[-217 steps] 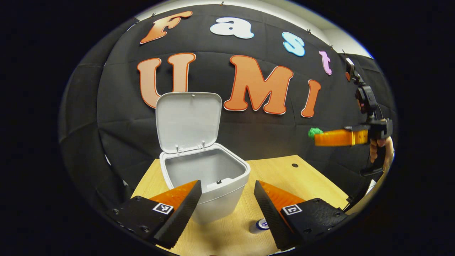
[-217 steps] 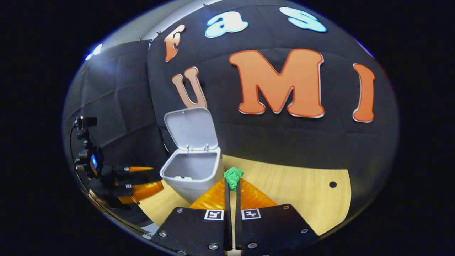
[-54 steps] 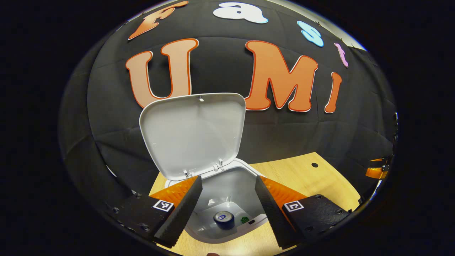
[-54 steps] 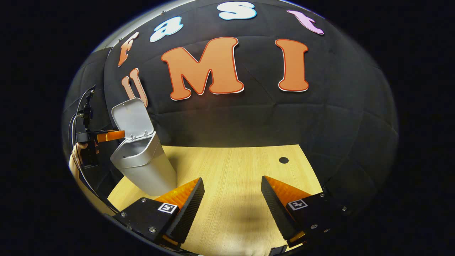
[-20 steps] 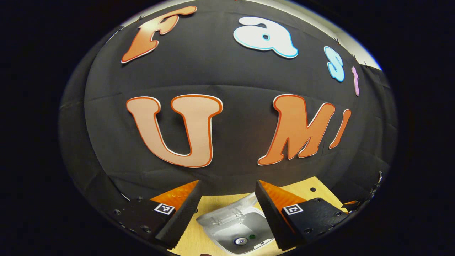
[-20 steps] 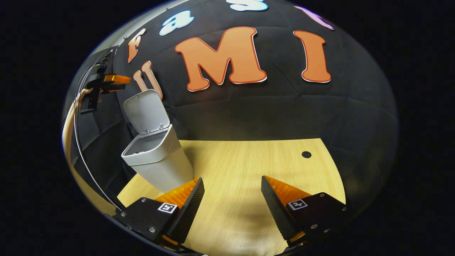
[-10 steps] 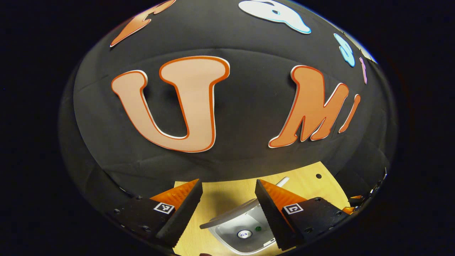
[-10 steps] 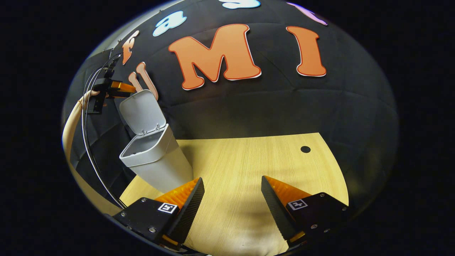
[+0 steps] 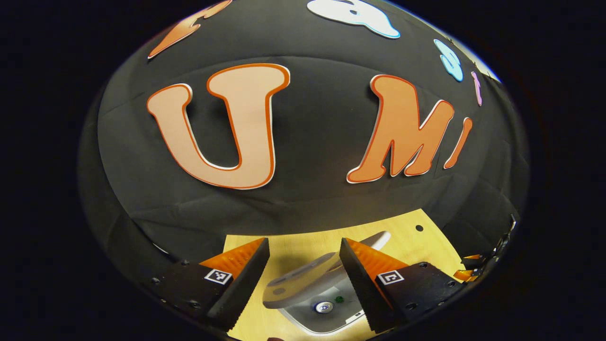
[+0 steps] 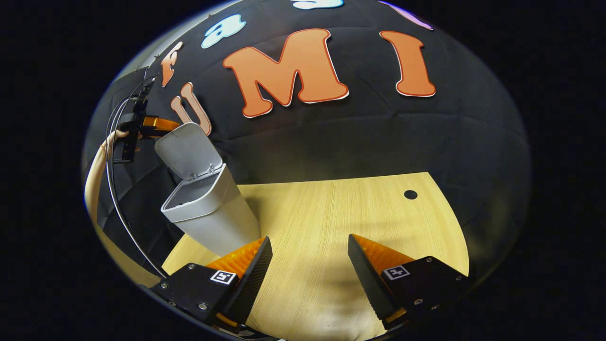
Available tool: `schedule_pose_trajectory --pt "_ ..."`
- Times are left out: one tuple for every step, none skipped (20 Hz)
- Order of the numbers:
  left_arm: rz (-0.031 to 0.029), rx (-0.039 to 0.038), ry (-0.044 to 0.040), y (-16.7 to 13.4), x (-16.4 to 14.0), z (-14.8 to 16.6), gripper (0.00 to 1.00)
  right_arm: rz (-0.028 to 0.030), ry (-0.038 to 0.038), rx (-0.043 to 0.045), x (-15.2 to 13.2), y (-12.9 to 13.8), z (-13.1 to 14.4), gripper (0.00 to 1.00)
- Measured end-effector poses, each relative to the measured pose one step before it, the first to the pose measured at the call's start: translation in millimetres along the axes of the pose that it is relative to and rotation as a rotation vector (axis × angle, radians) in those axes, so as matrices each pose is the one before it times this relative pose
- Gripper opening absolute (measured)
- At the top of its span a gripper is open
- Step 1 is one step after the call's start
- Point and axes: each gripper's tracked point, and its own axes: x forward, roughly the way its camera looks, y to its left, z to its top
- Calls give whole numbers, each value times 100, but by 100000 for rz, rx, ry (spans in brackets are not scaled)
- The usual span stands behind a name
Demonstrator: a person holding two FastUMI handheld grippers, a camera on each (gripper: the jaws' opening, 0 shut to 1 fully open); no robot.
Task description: Press the lid of the desktop garbage bin to open it, pick up the crumpled paper on the desktop and throw it into the bin, then pick up the pop can on the desktop and drop it into the bin, and finally close the garbage bin lid.
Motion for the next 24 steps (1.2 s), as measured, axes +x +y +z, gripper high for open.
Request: schedule_pose_trajectory --pt "-410 -233 108 -340 -212 -652 95 365 -73 -220 -132 69 73 97" --pt "-192 114 23 -371 -146 -706 95 315 156 -119 -118 21 -69 97" --pt "93 308 611 -307 -219 -826 95 188 50 -162 -139 -19 -1 97" --pt "-86 601 750 -542 41 98 95 187 52 -208 -79 -37 -94 97" --pt "104 828 844 -518 -43 -997 95 153 -6 -126 -168 29 -4 97" --pt "279 990 473 -445 118 -999 95 250 79 -131 -122 15 -20 96" --pt "-216 1437 632 -536 17 -873 96 195 -47 -85 -112 -25 34 96" --pt "321 1292 514 -350 -135 -830 95 342 -18 -143 -152 61 -83 97" --pt "372 833 329 -360 46 -687 95 149 -30 -255 -146 1 -66 96" --pt "93 413 96 -475 117 -714 95 56 93 -288 -204 -53 -99 97" --pt "-160 9 -29 -421 28 -726 95 106 245 -93 -99 -59 -180 96" --pt "-275 -377 376 -431 56 -842 95 64 361 13 -172 9 -161 96" --pt "-570 -592 411 -500 0 -766 95 162 400 48 -54 -48 -110 96" --pt "-792 -621 154 -396 115 -771 96 612 288 339 -77 17 -238 97" --pt "-532 -1013 907 -329 91 -809 95 994 208 944 -4 147 -47 96" --pt "-329 -1245 923 -177 108 -837 95 660 162 859 -186 -14 -87 97" --pt "-547 -844 2045 -250 127 -955 95 203 10 436 -76 -84 -58 97" --pt "-434 -1051 2735 -107 28 -1280 96 -167 239 125 78 -123 -106 96" --pt "-818 -987 792 -249 108 -828 96 -56 230 0 31 -70 -68 97" --pt "-631 -943 179 -369 274 -586 97 149 342 160 -72 -71 -120 97" --pt "-307 -740 496 -296 227 -616 97 380 393 394 13 -26 -69 97" --pt "182 210 167 -166 480 -756 97 751 367 578 66 118 -131 97" --pt "1061 1391 -553 -50 406 -471 97 882 231 764 183 163 -42 97" --pt "1371 1530 -148 -177 238 -628 97 698 416 563 -38 138 -190 97"
